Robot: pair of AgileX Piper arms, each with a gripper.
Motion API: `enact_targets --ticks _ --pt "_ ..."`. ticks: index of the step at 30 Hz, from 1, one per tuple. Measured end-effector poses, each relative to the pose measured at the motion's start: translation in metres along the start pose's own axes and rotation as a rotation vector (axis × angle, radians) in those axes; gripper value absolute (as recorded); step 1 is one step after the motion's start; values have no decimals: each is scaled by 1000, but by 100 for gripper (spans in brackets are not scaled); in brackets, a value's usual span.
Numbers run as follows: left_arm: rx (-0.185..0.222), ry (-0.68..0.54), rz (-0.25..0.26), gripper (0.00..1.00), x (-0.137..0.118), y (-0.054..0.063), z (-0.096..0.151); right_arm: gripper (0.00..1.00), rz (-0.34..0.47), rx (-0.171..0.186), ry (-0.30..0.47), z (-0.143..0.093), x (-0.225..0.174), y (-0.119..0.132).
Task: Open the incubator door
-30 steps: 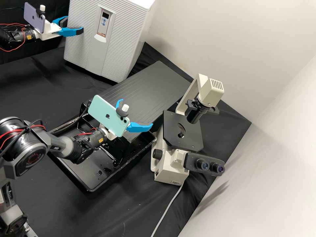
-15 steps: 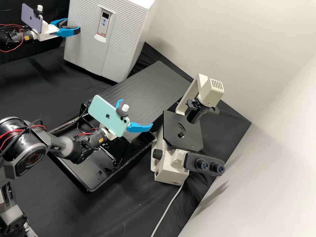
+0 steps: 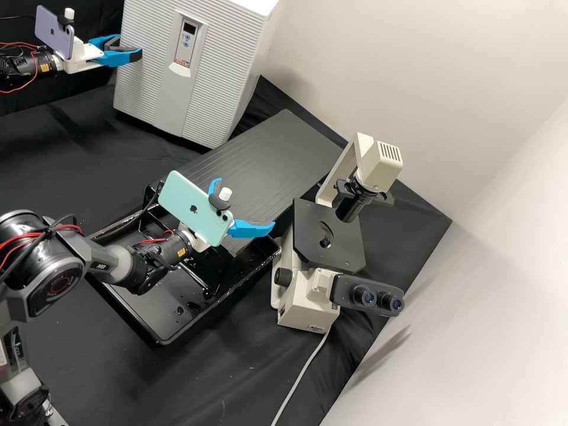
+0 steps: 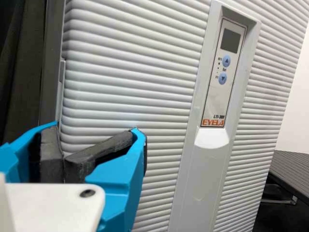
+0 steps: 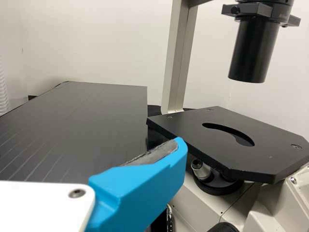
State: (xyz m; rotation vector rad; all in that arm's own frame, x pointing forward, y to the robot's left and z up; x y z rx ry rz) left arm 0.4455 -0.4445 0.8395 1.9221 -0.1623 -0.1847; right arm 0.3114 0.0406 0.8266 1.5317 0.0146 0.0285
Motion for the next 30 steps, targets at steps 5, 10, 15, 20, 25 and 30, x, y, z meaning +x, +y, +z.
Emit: enact_targets --ticks 5,10,15,20,25,30 --pt "0 0 0 0 -4 2 2 100 0 0 0 0 0 0" --pt "-10 0 -13 0 -16 2 8 100 0 0 0 0 0 0" --pt "-11 -26 -34 0 -41 4 22 100 0 0 0 0 0 0" --pt "-2 -67 -65 0 -65 4 34 100 0 0 0 0 0 0" --pt "10 -101 -92 0 -82 4 46 100 0 0 0 0 0 0" --pt "23 -142 -112 0 -102 4 62 100 0 0 0 0 0 0"
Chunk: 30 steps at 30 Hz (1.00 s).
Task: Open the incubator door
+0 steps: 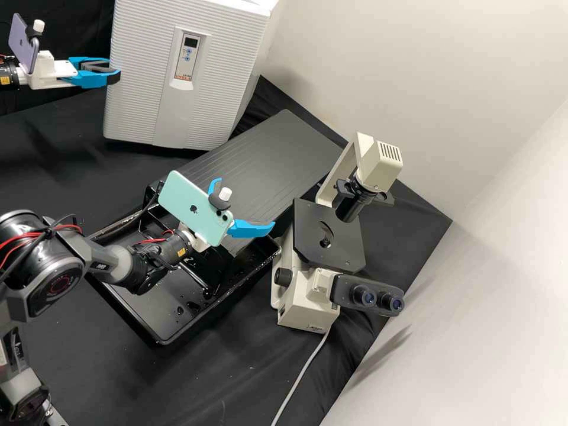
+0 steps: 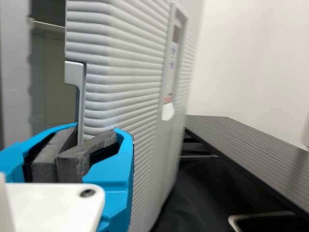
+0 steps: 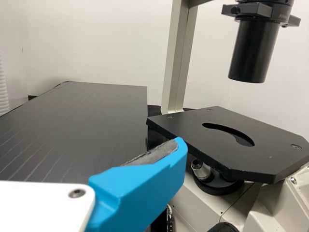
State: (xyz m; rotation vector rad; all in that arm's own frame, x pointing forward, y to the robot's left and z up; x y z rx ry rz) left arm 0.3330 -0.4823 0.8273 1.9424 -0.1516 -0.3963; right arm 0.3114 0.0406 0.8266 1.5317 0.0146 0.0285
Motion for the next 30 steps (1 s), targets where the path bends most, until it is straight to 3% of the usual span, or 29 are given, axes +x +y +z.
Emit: enact_targets --ticks 7,15,18,30 --pt "4 -63 42 0 -25 5 25 100 0 0 0 0 0 0" --pt "-11 -120 23 0 -40 -5 50 100 0 0 0 0 0 0" --pt "12 -123 23 0 -43 -8 55 100 0 0 0 0 0 0" --pt "-7 -127 25 0 -47 -11 62 100 0 0 0 0 0 0"
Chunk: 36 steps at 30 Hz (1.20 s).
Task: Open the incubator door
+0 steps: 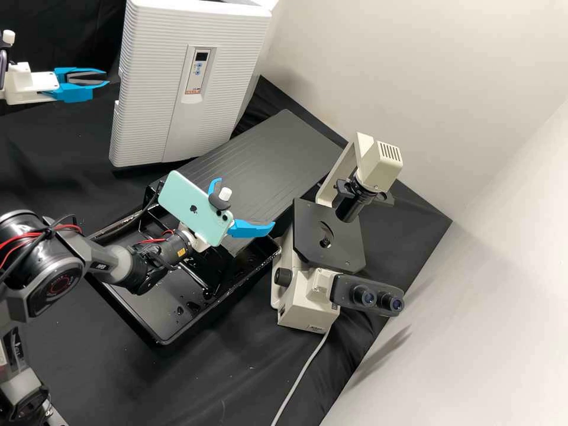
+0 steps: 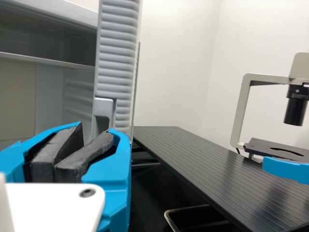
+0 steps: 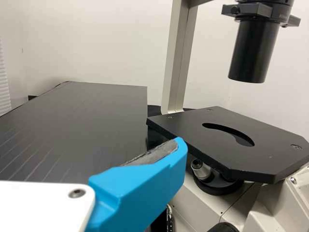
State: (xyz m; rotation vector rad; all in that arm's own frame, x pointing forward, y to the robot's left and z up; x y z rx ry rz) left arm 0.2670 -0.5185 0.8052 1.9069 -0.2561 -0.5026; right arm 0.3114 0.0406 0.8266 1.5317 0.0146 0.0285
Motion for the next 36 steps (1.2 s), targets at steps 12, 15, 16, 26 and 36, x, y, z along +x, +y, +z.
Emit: enact_targets --ticks 12,15,16,26,36 --pt "-10 -2 10 0 -6 2 5 100 0 0 0 0 0 0" --pt "-13 21 26 0 -10 6 3 100 0 0 0 0 0 0" --pt "-12 33 33 0 -11 8 1 100 0 0 0 0 0 0" --pt "-50 193 94 0 -20 19 -22 100 0 0 0 0 0 0" --pt "24 271 64 0 -10 15 -34 100 0 0 0 0 0 0"
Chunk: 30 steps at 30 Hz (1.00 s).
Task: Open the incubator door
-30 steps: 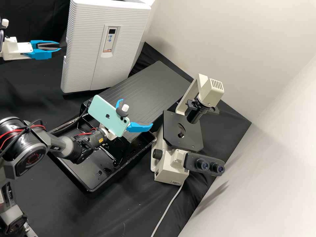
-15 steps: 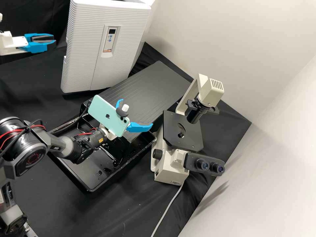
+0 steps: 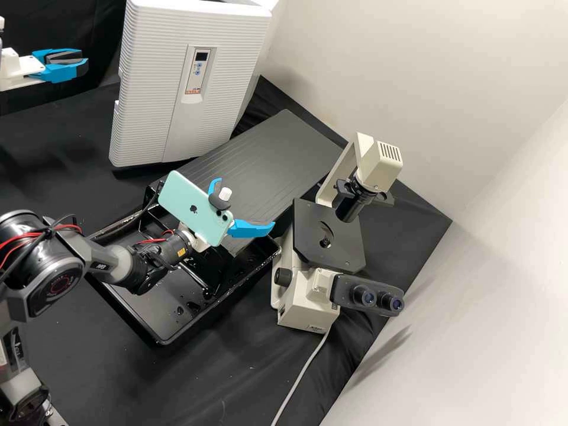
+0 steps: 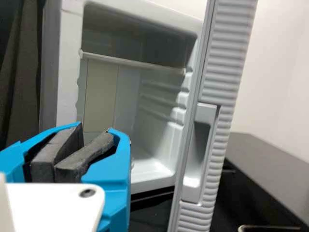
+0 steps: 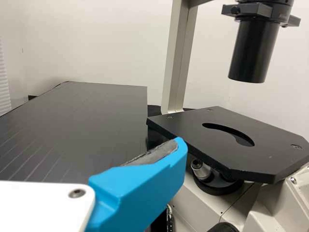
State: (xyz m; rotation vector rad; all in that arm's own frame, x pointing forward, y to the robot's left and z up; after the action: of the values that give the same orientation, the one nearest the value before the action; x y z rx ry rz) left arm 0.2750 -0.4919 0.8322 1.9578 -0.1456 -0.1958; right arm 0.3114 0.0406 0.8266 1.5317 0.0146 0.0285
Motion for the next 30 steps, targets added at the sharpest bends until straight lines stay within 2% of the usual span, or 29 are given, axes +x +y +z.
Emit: enact_targets --ticks 3,7,13,18,23,28,30 --pt "28 5 -30 0 8 -4 1 100 0 0 0 0 0 0" --pt "41 1 -51 0 17 -9 2 100 0 0 0 0 0 0" --pt "57 -2 -67 0 32 -8 3 100 0 0 0 0 0 0" --pt "85 -56 -82 0 42 -8 10 100 0 0 0 0 0 0" --pt "84 -163 -124 0 45 -11 25 100 0 0 0 0 0 0" --pt "62 -197 -146 0 45 -15 32 100 0 0 0 0 0 0" --pt "66 -214 -153 0 44 -17 36 100 0 0 0 0 0 0"
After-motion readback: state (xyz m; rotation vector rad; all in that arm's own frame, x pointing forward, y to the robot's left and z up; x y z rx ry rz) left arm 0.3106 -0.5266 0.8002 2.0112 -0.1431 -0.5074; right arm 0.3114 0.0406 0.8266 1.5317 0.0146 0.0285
